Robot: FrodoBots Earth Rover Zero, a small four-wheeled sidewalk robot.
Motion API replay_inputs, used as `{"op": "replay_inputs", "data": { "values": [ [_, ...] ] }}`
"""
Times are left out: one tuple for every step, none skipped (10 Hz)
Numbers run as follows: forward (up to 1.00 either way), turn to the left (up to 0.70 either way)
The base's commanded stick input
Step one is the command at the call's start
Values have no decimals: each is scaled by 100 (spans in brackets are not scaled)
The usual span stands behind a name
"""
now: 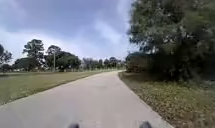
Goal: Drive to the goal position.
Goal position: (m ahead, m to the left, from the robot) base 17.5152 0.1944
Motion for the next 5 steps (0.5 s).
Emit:
{"op": "replay_inputs", "data": {
  "values": [
    [70,5],
    [70,14],
    [70,14],
    [70,14],
    [70,14]
  ]
}}
